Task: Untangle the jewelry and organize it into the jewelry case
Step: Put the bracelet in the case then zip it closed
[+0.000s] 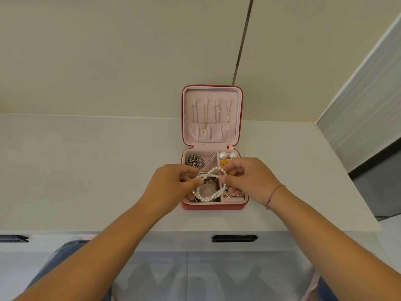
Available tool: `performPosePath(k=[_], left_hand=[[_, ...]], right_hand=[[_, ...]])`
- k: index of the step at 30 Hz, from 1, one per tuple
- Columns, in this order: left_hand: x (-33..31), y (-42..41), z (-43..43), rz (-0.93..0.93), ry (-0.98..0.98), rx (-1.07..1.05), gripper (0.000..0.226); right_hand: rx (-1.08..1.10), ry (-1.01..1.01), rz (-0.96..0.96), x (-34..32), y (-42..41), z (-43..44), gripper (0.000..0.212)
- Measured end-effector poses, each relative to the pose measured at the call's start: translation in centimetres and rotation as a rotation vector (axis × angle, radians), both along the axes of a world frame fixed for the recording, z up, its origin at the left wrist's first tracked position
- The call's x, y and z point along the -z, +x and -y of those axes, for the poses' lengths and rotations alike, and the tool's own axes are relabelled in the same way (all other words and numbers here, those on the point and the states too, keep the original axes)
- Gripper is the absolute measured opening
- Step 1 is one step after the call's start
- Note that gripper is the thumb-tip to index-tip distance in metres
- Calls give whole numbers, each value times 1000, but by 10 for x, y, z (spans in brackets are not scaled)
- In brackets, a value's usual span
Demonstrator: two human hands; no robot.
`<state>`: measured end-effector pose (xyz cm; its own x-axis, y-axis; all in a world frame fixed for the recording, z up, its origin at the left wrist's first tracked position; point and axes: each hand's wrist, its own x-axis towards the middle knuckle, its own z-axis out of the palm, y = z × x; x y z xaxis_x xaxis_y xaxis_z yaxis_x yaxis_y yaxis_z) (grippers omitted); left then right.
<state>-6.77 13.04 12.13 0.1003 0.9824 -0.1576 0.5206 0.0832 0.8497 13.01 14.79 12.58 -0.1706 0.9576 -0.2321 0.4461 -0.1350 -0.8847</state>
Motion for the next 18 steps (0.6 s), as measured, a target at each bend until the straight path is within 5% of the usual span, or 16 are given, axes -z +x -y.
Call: performPosePath(k=[6, 18], left_hand=[[1, 1, 3, -137, 92, -29, 5], [10, -4, -2, -216, 198, 39, 17]], right_hand=[[-74, 118, 124, 3, -4, 2, 23], [-250, 304, 303, 4, -5, 2, 29]])
